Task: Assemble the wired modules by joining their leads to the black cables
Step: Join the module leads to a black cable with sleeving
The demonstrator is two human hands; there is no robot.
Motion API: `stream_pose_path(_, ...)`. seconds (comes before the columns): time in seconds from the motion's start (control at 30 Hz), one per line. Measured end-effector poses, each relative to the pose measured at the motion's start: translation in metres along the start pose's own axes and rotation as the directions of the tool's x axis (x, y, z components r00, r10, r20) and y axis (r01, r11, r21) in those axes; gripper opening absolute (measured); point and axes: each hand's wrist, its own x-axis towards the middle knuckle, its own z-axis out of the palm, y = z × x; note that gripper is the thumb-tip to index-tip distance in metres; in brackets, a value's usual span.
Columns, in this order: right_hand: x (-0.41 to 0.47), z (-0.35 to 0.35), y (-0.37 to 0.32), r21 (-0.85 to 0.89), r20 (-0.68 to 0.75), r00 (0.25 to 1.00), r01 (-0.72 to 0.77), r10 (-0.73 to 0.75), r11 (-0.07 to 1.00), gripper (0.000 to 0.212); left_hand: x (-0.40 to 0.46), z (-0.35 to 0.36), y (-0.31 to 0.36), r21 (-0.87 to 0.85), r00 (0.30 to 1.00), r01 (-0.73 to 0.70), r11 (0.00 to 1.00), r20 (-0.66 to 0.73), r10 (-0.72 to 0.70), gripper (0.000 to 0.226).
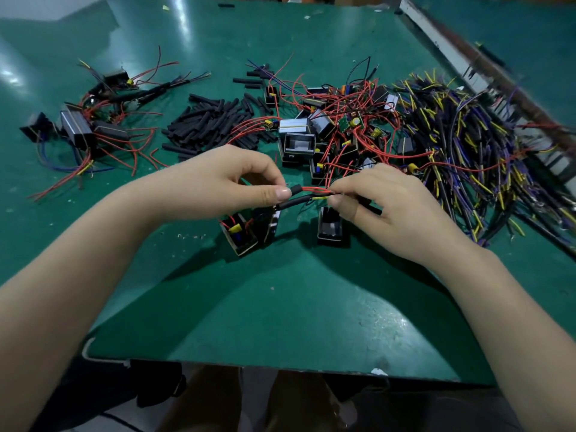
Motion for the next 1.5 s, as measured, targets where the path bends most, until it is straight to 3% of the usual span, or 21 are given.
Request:
stream_pose_path(0.2, 0.000, -0.002, 0.002, -0.042, -0.007, 1.000, -0.005, 0.005, 0.999, 0.028, 0.016, -0.003, 0.010, 0.020, 0.990, 0.046, 0.999, 0.130, -0.048, 0.017)
stream_pose_path(0.47, 0.000, -0.004, 0.001, -0.009, 0.004, 0.997, -0.074, 0.074, 0.997, 0.026, 0.017, 0.009, 0.009, 0.274, 0.995, 0.024, 0.961, 0.082, -0.048, 0.016)
stream_pose_path(0.53, 0.000, -0.004, 0.001, 0.005, 0.025, 0.998, -0.061, 0.061, 0.998, 0.024, 0.016, 0.011, 0.008, 0.430, 0.999, -0.033, 0.902, 0.039, 0.018, 0.015)
stream_pose_path(0.63, 0.000, -0.003, 0.003, -0.008, 0.044, 0.999, -0.030, 0.030, 1.000, 0.023, 0.013, 0.020, 0.003, 0.685, 0.980, -0.119, 0.718, -0.037, 0.197, 0.017)
stream_pose_path(0.7, 0.000, -0.003, 0.003, 0.001, 0.028, 0.998, -0.058, 0.058, 0.998, 0.022, 0.009, 0.025, 0.001, 0.755, 0.934, -0.172, 0.633, -0.080, 0.349, 0.021)
stream_pose_path(0.77, 0.000, -0.004, 0.004, 0.002, 0.019, 0.996, -0.083, 0.083, 0.997, 0.022, 0.006, 0.030, 0.000, 0.765, 0.889, -0.201, 0.612, -0.120, 0.442, 0.022)
stream_pose_path(1.03, 0.000, -0.003, 0.004, -0.011, -0.025, 0.999, -0.036, 0.036, 0.999, 0.016, 0.004, 0.052, -0.006, 0.641, 0.847, -0.159, 0.751, -0.302, 0.437, 0.021)
stream_pose_path(1.2, 0.001, -0.004, 0.005, -0.060, -0.005, 1.000, -0.010, 0.009, 0.998, 0.017, 0.006, 0.053, -0.008, 0.442, 0.853, -0.135, 0.887, -0.403, 0.331, 0.026)
stream_pose_path(1.5, 0.000, -0.003, 0.006, -0.047, -0.012, 0.998, -0.064, 0.063, 0.997, 0.017, 0.013, 0.055, -0.005, 0.388, 0.867, -0.170, 0.906, -0.378, 0.325, 0.025)
